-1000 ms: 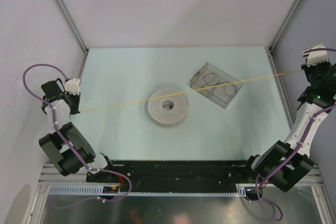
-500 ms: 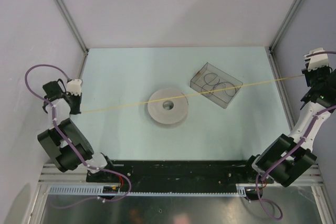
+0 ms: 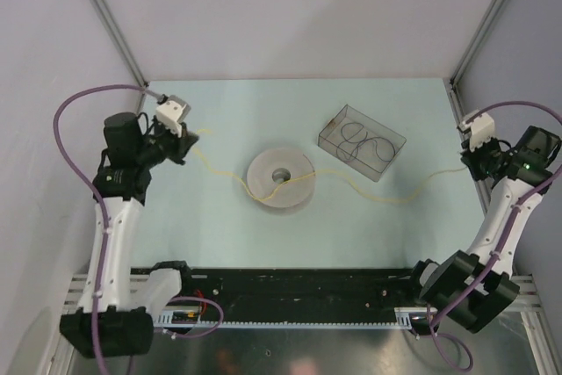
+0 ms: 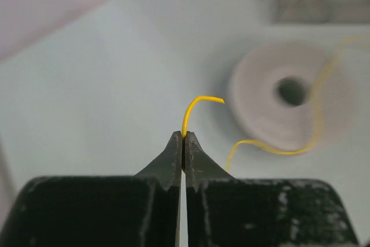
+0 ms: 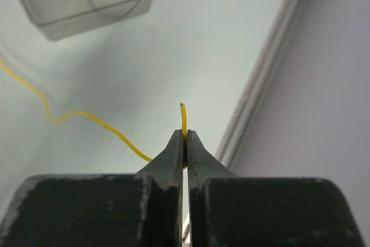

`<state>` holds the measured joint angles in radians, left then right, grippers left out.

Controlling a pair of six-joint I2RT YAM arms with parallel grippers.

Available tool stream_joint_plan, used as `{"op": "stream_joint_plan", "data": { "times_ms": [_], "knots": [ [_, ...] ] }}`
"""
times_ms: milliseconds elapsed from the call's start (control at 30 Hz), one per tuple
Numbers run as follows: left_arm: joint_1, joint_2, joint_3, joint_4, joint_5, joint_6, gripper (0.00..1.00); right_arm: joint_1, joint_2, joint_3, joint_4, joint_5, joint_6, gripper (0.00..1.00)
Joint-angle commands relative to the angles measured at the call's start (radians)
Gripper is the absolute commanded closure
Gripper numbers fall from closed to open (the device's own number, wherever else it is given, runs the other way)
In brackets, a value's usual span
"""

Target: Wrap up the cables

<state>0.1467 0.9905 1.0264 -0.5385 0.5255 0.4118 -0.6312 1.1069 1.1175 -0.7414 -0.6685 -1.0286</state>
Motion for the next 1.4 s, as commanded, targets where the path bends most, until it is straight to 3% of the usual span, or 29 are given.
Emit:
{"op": "stream_joint_plan", "data": {
  "times_ms": [0, 100, 133, 167, 233, 300, 400, 567, 767, 1067, 1233, 1367],
  "knots": [
    [-0.222, -0.032, 0.135, -0.001, 0.247, -0.307, 1.00, -0.045, 0.091, 0.020, -0.243, 0.008, -0.172, 1.00],
    [-0.430, 0.003, 0.230, 0.034, 0.234, -0.431, 1.00, -0.072, 0.169, 0.019, -0.207, 0.055, -0.208, 0.96],
    [-0.492, 0.012, 0.255, 0.056, 0.219, -0.461, 1.00, -0.072, 0.182, 0.020, -0.201, 0.062, -0.212, 0.90],
    [-0.547, 0.026, 0.276, 0.077, 0.202, -0.488, 1.00, -0.063, 0.186, 0.020, -0.202, 0.063, -0.214, 0.81],
    [-0.623, 0.053, 0.307, 0.117, 0.183, -0.543, 1.00, -0.033, 0.171, 0.020, -0.223, 0.045, -0.194, 0.49],
    [-0.672, 0.079, 0.321, 0.147, 0.168, -0.580, 1.00, 0.012, 0.128, 0.021, -0.258, -0.003, -0.155, 0.27],
    [-0.705, 0.112, 0.309, 0.186, 0.129, -0.609, 1.00, 0.115, 0.026, 0.021, -0.253, -0.099, -0.022, 0.12],
    [-0.721, 0.150, 0.272, 0.220, 0.015, -0.633, 1.00, 0.401, -0.143, 0.019, -0.015, -0.195, 0.327, 0.08],
    [-0.750, 0.173, 0.255, 0.222, -0.106, -0.697, 1.00, 0.800, -0.219, 0.021, 0.352, -0.029, 0.622, 0.05],
    [-0.842, 0.154, 0.219, 0.226, -0.247, -0.683, 1.00, 1.384, -0.164, 0.018, 0.513, 0.433, 0.388, 0.01],
    [-0.905, 0.142, 0.209, 0.225, -0.357, -0.673, 1.00, 1.523, -0.107, 0.016, 0.572, 0.554, 0.277, 0.01],
    [-0.918, 0.143, 0.215, 0.225, -0.378, -0.674, 1.00, 1.564, -0.075, 0.014, 0.583, 0.554, 0.228, 0.01]
  ]
}}
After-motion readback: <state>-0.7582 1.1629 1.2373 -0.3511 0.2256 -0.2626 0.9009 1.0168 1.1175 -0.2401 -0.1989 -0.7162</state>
